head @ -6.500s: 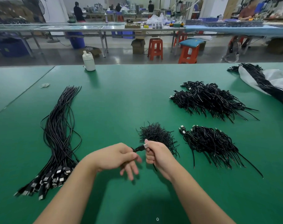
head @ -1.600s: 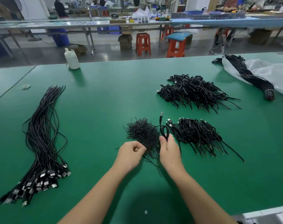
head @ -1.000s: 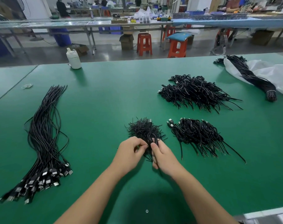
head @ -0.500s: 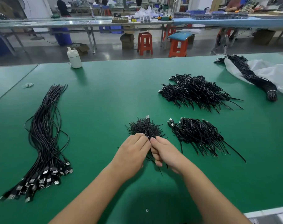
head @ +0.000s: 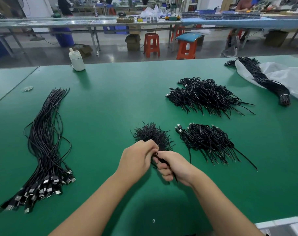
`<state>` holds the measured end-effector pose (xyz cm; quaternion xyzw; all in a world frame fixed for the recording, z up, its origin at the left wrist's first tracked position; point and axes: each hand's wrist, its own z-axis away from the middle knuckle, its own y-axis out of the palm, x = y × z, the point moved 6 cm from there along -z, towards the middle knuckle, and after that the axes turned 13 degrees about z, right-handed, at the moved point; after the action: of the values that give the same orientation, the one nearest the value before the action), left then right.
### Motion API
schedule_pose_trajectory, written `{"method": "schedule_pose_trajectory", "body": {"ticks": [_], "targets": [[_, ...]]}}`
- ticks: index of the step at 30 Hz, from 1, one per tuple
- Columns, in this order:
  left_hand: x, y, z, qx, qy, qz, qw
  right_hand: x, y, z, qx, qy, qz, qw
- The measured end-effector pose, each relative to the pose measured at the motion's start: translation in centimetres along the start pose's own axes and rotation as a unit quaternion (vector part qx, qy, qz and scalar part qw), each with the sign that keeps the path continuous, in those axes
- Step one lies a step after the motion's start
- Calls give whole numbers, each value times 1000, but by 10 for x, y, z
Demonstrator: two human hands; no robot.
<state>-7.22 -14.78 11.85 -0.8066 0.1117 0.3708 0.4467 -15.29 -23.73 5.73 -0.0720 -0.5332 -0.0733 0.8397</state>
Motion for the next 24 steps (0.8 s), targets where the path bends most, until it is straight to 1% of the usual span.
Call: {"method": "schedule_pose_trajectory", "body": {"ticks": [2,3,4,5,7,8,10,12,14,16,19,21,24], "targets": [[1,2,-3,-12,-41,28,999,-1,1,1,-5,2,-13,1000],[2,3,-4,-18,-58,40,997,0,1,2,-14,-2,7,1000],[3,3,-4,-25,-73,49,996,2,-1,2,-35,-16,59,998],[6,3,-5,-31,-88,53,994,5,-3,3,-66,-38,136,988],[10,1,-5,-39,-116,59,991,15,-4,7,-122,-86,307,940],[12,1,-5,-39,-128,61,989,16,-3,7,-134,-98,368,915],[14,1,-5,-33,-147,59,987,17,-2,7,-150,-103,441,879],[17,0,-7,-18,-166,45,985,18,0,6,-164,-109,491,848],[21,1,-9,23,-179,24,983,18,4,7,-160,-120,535,821],[26,3,-11,59,-189,28,980,17,9,6,-151,-127,574,795],[35,-2,-10,40,-219,61,973,15,13,6,-155,-134,611,764],[41,-2,-9,28,-236,60,969,17,16,6,-159,-136,634,745],[43,1,-8,33,-248,61,966,18,20,5,-164,-137,660,720]]}}
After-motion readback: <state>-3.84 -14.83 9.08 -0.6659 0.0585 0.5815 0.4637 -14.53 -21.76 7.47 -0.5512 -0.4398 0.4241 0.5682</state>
